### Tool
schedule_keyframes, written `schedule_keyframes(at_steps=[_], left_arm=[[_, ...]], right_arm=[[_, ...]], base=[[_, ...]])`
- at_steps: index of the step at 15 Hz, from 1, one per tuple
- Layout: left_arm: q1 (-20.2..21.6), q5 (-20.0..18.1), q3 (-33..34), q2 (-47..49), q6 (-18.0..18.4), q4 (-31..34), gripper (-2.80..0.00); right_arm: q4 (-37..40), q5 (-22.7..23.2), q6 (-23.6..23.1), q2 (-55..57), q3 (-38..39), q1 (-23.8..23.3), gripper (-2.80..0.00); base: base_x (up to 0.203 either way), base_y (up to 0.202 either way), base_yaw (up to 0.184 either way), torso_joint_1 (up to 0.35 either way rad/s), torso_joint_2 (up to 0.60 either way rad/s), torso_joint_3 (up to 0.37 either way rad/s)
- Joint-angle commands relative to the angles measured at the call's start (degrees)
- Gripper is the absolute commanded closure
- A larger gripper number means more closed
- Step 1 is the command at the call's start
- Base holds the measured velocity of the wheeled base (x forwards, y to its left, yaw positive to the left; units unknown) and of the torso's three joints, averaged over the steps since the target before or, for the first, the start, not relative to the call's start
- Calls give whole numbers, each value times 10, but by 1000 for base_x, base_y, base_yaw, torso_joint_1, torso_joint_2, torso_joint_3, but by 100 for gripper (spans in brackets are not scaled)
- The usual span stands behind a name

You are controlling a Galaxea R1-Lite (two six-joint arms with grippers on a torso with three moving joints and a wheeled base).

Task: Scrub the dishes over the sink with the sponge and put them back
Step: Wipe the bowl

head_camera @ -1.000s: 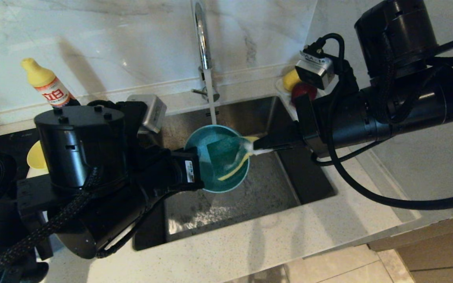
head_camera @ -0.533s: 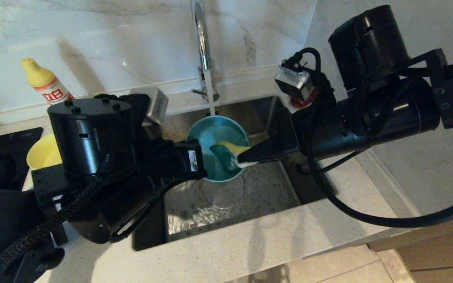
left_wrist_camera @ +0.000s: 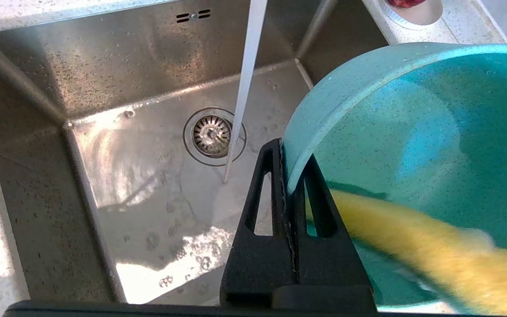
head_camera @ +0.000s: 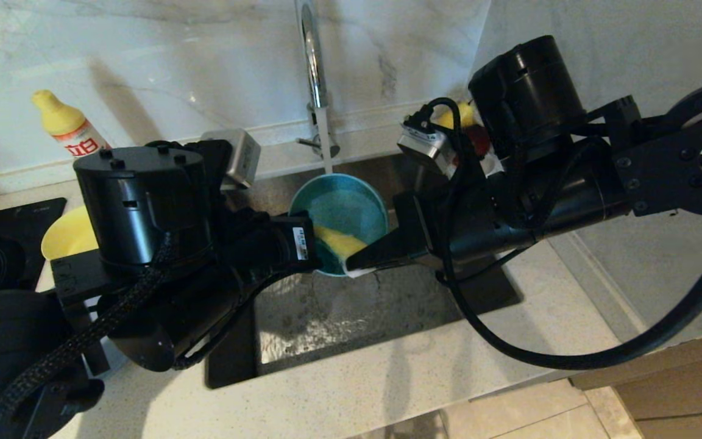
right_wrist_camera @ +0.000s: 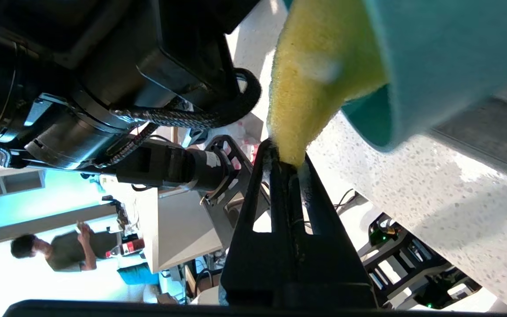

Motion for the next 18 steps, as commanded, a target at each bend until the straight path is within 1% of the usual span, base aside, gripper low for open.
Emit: schedule_keyframes(at_steps=[1, 4, 6, 9, 15, 17, 18], left_arm=[[0, 2, 1, 0, 0, -2, 0], [-1, 1, 12, -7, 7, -1, 0], [-1, 1, 21, -12, 8, -1, 0], [-1, 1, 27, -14, 8, -2, 0], [0, 3, 34, -17, 9, -1, 0], [8, 17, 33, -12, 15, -2, 0], [12, 18, 33, -11, 17, -2, 0]], right_arm=[[1, -6, 2, 19, -18, 2, 0], [2, -30, 3, 29, -45, 1, 0], [2, -34, 3, 27, -50, -4, 0], [3, -85, 3, 23, -51, -8, 0], [8, -90, 2, -3, -50, -21, 0], [10, -90, 2, -13, -50, -21, 0], [12, -90, 2, -14, -49, -21, 0]], base=[[0, 0, 0, 0, 0, 0], [0, 0, 0, 0, 0, 0], [0, 0, 0, 0, 0, 0], [0, 0, 0, 0, 0, 0], [0, 0, 0, 0, 0, 0], [0, 0, 0, 0, 0, 0], [0, 0, 0, 0, 0, 0]])
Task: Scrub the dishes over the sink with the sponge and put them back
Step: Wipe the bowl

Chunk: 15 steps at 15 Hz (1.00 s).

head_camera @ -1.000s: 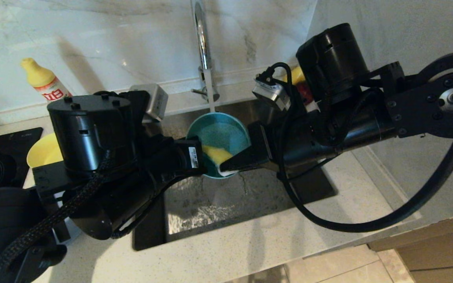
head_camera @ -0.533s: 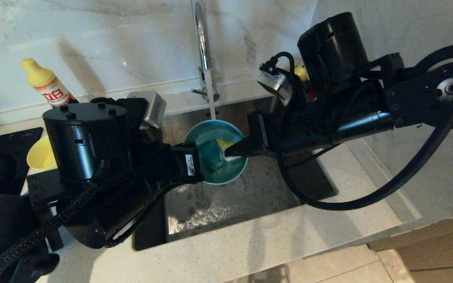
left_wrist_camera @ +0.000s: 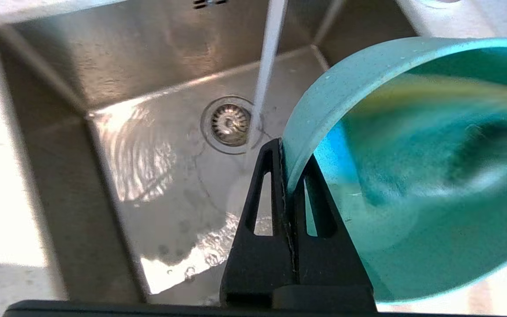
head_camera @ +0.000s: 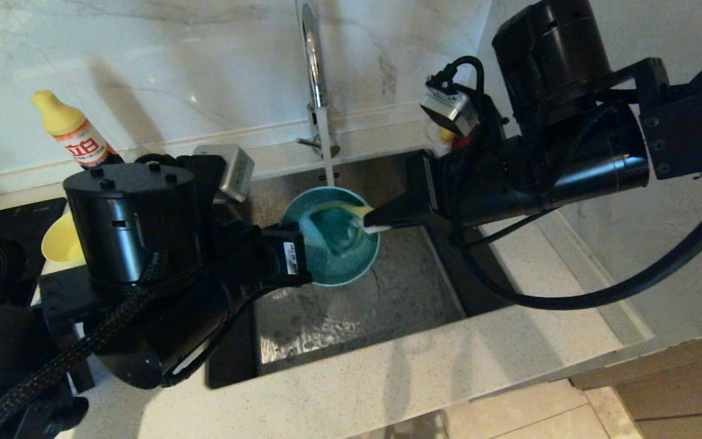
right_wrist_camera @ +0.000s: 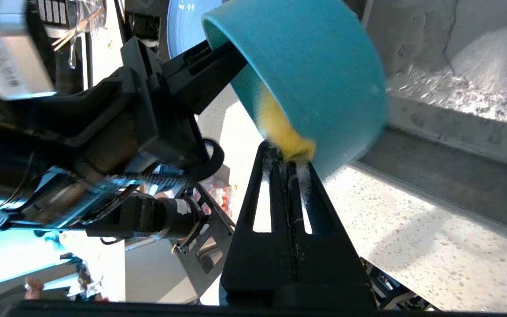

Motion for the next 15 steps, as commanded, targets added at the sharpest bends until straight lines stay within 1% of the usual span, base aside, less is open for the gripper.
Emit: schedule_keyframes(at_steps=[1, 5, 10, 14, 15], left_arm=[[9, 4, 0, 3, 2, -2, 0], [31, 4, -1, 3, 2, -2, 0], [31, 4, -12, -3, -2, -2, 0], [31, 5, -37, 10, 1, -2, 0], [30, 12, -43, 17, 4, -13, 0]], right_arm=[[6, 2, 2, -11, 1, -2, 0], [24, 3, 2, -27, 2, -10, 0], [27, 4, 2, -27, 11, -11, 0], [23, 7, 3, -8, 4, 8, 0], [23, 7, 3, -2, -4, 10, 0]], base=[[0, 0, 0, 0, 0, 0], [0, 0, 0, 0, 0, 0], [0, 0, 0, 0, 0, 0], [0, 0, 0, 0, 0, 0], [0, 0, 0, 0, 0, 0]])
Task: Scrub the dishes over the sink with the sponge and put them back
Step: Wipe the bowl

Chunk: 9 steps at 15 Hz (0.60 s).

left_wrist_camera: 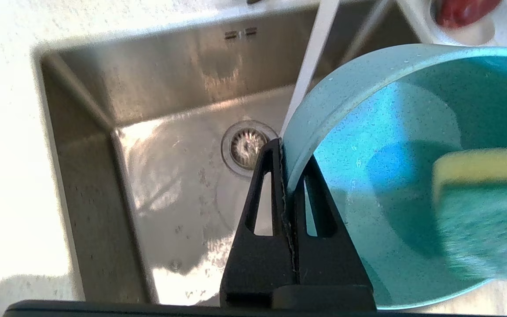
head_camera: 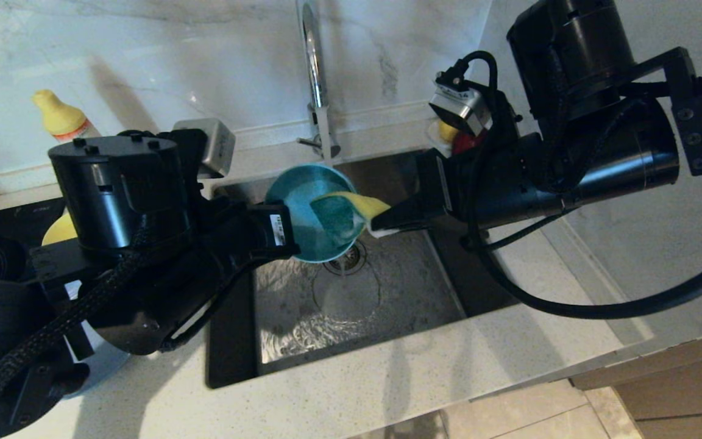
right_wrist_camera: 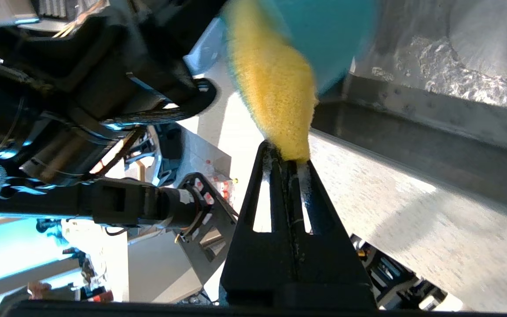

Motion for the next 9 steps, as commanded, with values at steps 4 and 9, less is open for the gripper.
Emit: schedule_keyframes(at_steps=[4, 9], left_arm=[[-1, 43, 9, 46, 90, -133, 0], [-1, 48, 59, 53, 181, -244, 0]], right_arm=[[4, -1, 3, 42, -48, 6, 0], [-1, -2, 3, 71, -67, 7, 0]], base=[[0, 0, 0, 0, 0, 0], [0, 0, 0, 0, 0, 0]])
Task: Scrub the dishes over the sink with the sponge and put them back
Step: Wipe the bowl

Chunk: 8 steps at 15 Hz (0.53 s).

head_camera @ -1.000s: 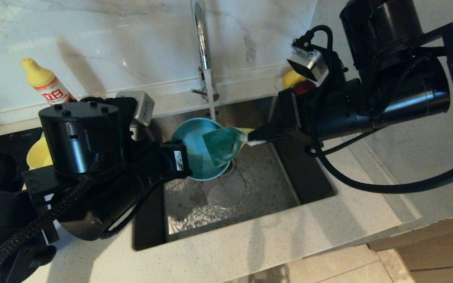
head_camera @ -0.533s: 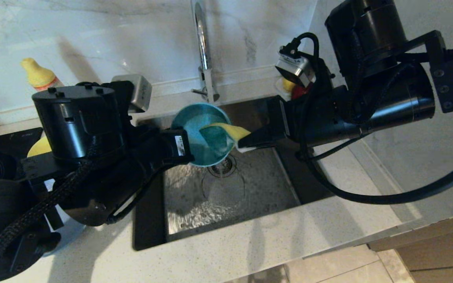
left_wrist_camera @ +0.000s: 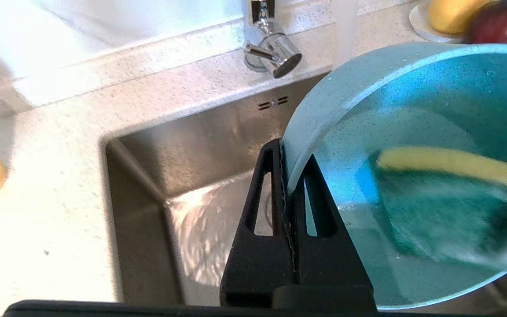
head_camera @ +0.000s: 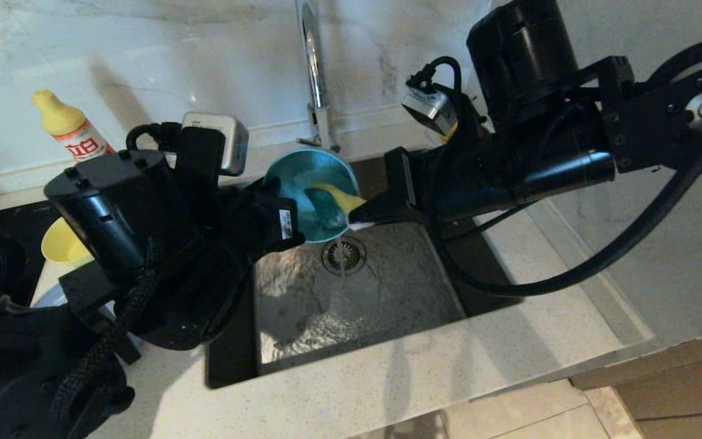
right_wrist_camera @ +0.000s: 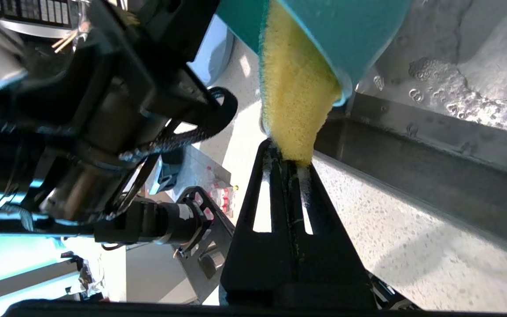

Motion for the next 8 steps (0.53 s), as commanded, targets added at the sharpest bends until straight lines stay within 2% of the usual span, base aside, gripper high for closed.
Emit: schedule_keyframes(at_steps=[1, 5, 8], left_arm=[[-2, 2, 11, 5, 9, -14, 0], [-18, 1, 26, -2, 15, -22, 0], [-23, 0, 54, -3, 45, -59, 0]], right_arm=[[0, 1, 2, 19, -3, -1, 0], [-3, 0, 2, 22, -3, -2, 0], [-13, 0, 2, 11, -4, -5, 0]], base=[[0, 0, 0, 0, 0, 0], [0, 0, 0, 0, 0, 0], [0, 0, 0, 0, 0, 0]])
